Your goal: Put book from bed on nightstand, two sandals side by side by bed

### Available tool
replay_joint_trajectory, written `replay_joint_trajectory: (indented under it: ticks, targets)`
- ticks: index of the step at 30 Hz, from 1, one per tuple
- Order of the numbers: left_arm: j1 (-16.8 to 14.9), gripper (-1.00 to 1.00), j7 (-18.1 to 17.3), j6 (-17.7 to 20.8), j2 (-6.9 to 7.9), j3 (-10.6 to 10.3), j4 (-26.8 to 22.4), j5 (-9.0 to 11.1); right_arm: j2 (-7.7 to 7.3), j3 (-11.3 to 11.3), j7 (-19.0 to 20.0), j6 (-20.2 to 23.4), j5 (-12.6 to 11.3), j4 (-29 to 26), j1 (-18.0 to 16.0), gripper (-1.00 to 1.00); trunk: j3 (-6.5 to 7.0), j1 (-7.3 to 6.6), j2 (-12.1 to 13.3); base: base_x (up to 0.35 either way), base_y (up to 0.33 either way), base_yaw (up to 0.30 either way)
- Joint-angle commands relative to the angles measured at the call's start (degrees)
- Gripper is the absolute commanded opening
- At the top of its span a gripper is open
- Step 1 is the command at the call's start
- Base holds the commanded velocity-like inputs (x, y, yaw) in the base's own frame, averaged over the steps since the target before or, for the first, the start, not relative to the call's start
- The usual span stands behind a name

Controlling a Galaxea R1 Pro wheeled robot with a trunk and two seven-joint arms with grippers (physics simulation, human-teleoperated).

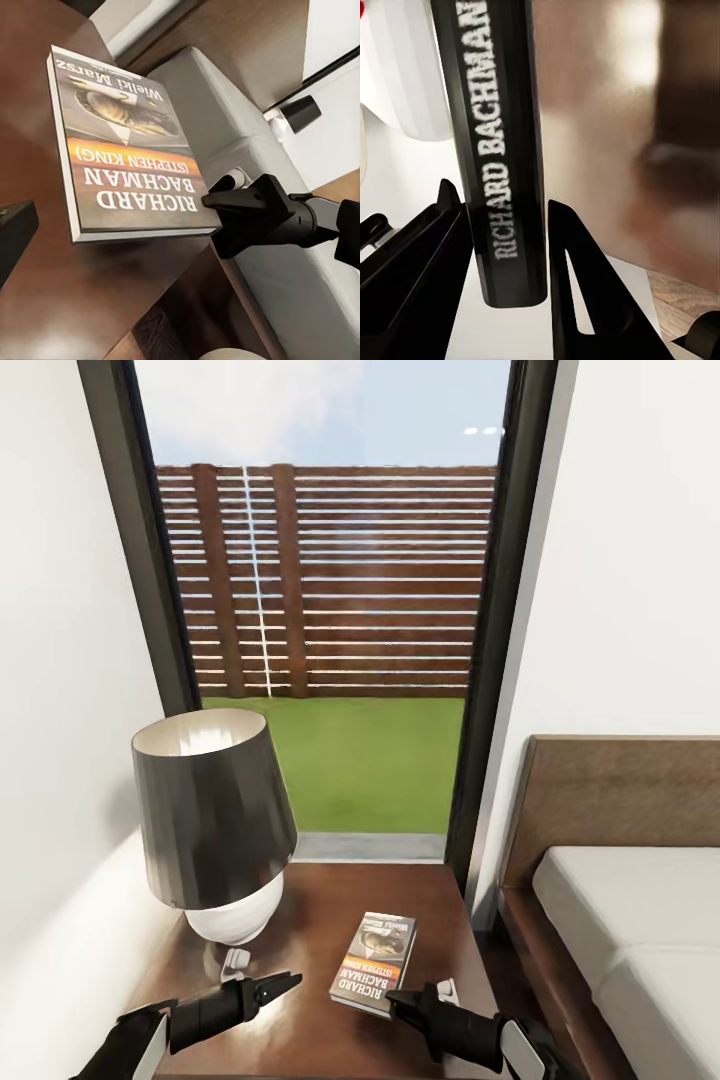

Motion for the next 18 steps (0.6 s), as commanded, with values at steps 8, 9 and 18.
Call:
replay_joint_trajectory:
  ticks: [8, 9, 18]
  targets:
    - [-0.03, 1.0, -0.2, 0.62, 0.0, 0.06, 0.0, 0.25, 0.04, -0.32, 0.09, 0.28, 0.09, -0.02, -0.03, -1.0, -0.96, 1.09, -2.03, 0.0, 0.0, 0.0]
    - [-0.03, 1.0, -0.2, 0.62, 0.0, 0.07, -0.01, 0.27, 0.04, -0.32, 0.09, 0.28, 0.1, -0.02, -0.03, -1.0, -1.14, 1.31, -2.43, 0.0, 0.0, 0.0]
    - [-0.03, 1.0, -0.2, 0.62, 0.0, 0.08, 0.0, 0.27, 0.02, -0.32, 0.09, 0.28, 0.11, -0.01, -0.03, -1.0, -1.14, 1.31, -2.43, 0.0, 0.0, 0.0]
